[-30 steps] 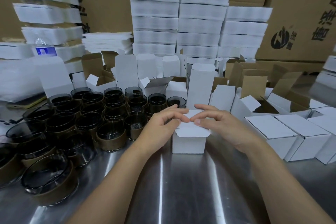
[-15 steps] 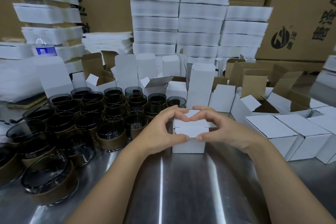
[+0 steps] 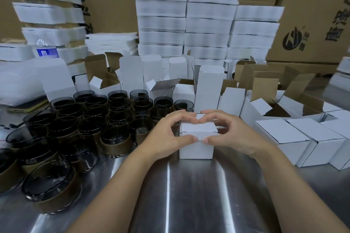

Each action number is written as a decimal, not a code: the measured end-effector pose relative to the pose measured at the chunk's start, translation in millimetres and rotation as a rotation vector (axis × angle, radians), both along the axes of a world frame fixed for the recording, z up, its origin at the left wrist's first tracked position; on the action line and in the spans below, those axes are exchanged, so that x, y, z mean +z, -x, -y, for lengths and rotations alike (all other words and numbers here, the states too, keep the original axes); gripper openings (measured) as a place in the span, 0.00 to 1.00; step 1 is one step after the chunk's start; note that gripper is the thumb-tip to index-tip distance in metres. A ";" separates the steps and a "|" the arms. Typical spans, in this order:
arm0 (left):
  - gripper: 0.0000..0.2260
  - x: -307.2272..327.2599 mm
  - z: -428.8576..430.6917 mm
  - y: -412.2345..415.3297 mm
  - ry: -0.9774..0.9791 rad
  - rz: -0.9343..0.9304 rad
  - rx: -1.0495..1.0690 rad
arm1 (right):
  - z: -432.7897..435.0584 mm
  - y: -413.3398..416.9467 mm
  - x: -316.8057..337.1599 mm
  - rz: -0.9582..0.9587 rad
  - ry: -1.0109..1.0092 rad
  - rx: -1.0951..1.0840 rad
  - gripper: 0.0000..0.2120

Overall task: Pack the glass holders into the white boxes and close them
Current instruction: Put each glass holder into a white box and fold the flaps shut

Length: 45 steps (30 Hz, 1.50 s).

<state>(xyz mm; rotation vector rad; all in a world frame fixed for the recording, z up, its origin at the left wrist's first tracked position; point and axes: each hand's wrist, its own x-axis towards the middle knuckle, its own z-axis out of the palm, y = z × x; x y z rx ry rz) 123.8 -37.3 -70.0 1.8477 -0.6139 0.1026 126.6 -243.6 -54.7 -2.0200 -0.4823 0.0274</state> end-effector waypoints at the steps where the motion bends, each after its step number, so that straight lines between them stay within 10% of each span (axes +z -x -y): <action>1: 0.14 0.4 0.1 0.1 0.013 0.010 0.007 | 0.3 -0.3 -0.1 -0.004 -0.016 0.005 0.17; 29: 0.04 -0.5 0.0 -2.8 0.212 -0.067 -0.014 | 2.3 3.7 6.3 -0.105 -0.086 0.093 0.17; 45: 0.14 1.2 8.4 -3.0 0.324 -0.220 0.064 | -5.5 0.5 2.6 -0.087 -0.082 -0.014 0.10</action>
